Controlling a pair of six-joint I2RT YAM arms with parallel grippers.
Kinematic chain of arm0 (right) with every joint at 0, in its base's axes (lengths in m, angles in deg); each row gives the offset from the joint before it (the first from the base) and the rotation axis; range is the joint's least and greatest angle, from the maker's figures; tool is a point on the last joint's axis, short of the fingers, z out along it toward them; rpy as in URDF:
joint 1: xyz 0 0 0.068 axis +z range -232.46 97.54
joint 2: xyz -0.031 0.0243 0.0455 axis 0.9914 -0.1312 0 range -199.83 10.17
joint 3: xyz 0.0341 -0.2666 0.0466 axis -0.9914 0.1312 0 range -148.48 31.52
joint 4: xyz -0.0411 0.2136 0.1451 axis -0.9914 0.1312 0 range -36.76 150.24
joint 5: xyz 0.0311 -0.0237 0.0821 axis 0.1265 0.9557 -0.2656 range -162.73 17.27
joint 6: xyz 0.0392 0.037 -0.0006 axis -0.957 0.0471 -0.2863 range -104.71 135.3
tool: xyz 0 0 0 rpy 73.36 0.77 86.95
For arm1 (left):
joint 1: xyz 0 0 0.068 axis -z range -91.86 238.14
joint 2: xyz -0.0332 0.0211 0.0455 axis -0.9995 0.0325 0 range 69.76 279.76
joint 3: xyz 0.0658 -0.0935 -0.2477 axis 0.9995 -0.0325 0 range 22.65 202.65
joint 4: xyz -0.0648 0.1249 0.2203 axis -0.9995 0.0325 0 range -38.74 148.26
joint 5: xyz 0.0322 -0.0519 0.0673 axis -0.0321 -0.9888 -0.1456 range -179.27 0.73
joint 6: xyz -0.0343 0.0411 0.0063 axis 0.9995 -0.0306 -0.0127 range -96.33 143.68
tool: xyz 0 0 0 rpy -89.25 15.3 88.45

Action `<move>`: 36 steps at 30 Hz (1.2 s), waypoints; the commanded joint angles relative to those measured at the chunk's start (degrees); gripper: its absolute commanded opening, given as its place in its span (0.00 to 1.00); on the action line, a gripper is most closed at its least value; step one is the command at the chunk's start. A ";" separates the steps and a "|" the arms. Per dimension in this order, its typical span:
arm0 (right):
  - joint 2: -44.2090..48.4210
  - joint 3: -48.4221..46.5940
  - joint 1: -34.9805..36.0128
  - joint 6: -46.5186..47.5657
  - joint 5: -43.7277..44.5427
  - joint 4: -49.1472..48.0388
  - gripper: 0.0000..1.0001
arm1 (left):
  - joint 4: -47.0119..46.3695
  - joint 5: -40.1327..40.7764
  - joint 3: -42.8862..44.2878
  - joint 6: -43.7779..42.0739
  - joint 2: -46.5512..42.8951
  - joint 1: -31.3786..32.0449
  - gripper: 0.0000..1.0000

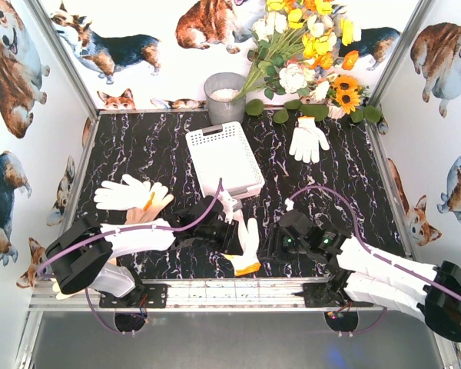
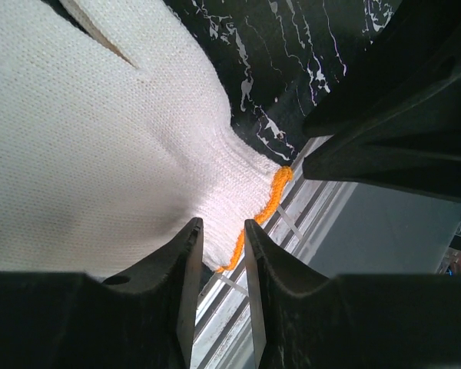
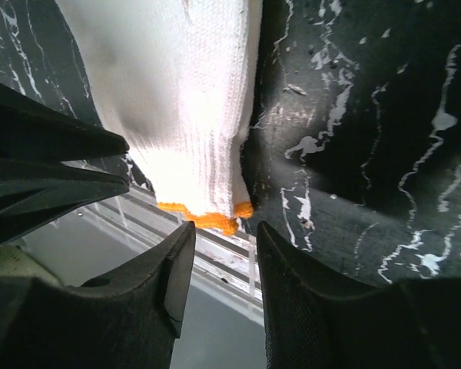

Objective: Put the gloves into the storage basket
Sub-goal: Pick up the glove from the center of the board.

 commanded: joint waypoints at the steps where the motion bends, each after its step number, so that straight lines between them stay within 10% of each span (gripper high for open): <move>1: -2.28 0.51 0.14 -2.94 -4.20 -8.36 0.39 | -1.50 -0.62 1.47 -1.31 0.31 0.34 0.22; 17: -11.68 -0.95 2.16 -2.33 -4.85 -10.97 0.22 | 1.42 1.49 -2.68 -1.04 2.79 -0.03 0.17; 26: -10.43 1.96 1.85 -6.88 -3.54 -16.87 0.45 | 6.17 2.39 -7.18 -2.16 0.48 -0.03 0.14; 36: -20.18 7.13 1.98 -14.86 -11.56 -31.25 0.45 | 4.55 2.30 -7.01 -0.82 2.62 -0.04 0.14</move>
